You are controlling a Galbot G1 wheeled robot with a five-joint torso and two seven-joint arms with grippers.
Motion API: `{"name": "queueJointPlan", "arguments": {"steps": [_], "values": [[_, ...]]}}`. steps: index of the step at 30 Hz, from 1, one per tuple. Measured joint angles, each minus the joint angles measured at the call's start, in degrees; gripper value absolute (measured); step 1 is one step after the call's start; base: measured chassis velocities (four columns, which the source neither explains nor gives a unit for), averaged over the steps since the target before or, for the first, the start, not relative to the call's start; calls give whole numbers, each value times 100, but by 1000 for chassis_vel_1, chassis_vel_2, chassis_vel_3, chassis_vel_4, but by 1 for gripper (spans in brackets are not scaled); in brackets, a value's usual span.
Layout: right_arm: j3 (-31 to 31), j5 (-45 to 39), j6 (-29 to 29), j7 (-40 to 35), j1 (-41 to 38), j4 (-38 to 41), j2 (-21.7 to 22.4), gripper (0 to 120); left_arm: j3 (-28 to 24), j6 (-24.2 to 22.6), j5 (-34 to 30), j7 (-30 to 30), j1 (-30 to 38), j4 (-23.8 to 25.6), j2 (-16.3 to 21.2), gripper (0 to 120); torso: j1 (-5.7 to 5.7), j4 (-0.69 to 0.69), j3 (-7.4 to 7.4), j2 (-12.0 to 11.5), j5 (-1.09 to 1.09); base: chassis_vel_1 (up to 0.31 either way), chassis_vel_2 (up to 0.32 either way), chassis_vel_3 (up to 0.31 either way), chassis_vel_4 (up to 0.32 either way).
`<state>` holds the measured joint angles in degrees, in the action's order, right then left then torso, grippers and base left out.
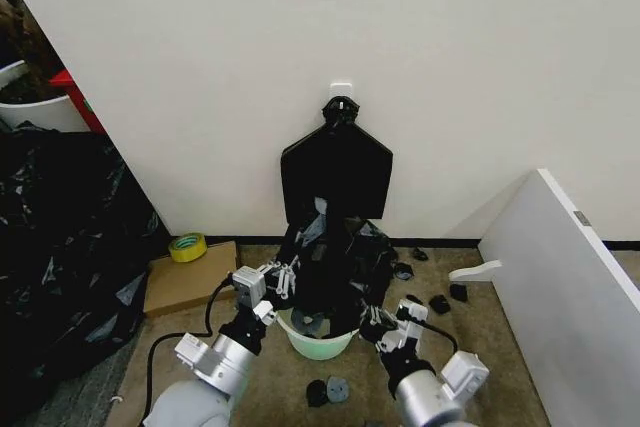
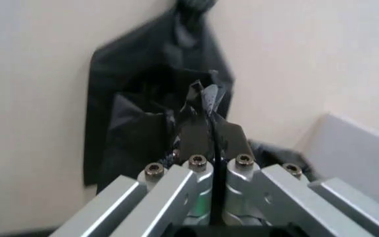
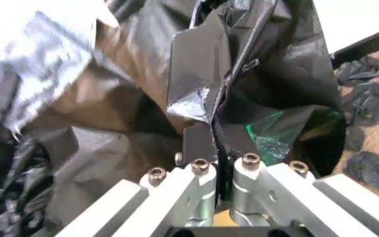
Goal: Place the garbage bag over the trash bin.
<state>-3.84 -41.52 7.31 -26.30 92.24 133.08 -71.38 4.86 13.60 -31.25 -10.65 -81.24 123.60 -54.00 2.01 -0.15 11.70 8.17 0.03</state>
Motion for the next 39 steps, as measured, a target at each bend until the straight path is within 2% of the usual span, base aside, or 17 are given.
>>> {"name": "queueJointPlan", "arguments": {"steps": [4,10,12,18,31,39], "values": [[0,164,-107,-42,-169,-486,-133,0,-112,7,-12,-87,227,-539,-230,0,0,0,0,0,1,0,0,0,0],[-35,498,-163,-166,-59,-758,-166,0,-191,-41,-37,-207,355,-853,-435,0,0,-1,0,0,0,0,0,0,0],[-57,583,-130,-196,-25,-771,-151,0,-196,-52,-35,-228,342,-865,-447,0,0,-1,0,0,0,0,0,0,0],[-109,997,447,-423,183,-748,-42,0,-163,-153,111,-555,-91,-837,-452,0,0,0,0,0,0,0,0,0,0],[102,1166,854,-598,257,-723,-57,0,23,-360,600,-1026,-1345,-564,-407,0,-1,0,0,0,-1,0,0,0,0],[200,1199,1161,-630,263,-889,-65,0,101,-388,591,-1130,-1601,-518,-317,0,-1,0,-1,0,0,0,0,0,0]]}}
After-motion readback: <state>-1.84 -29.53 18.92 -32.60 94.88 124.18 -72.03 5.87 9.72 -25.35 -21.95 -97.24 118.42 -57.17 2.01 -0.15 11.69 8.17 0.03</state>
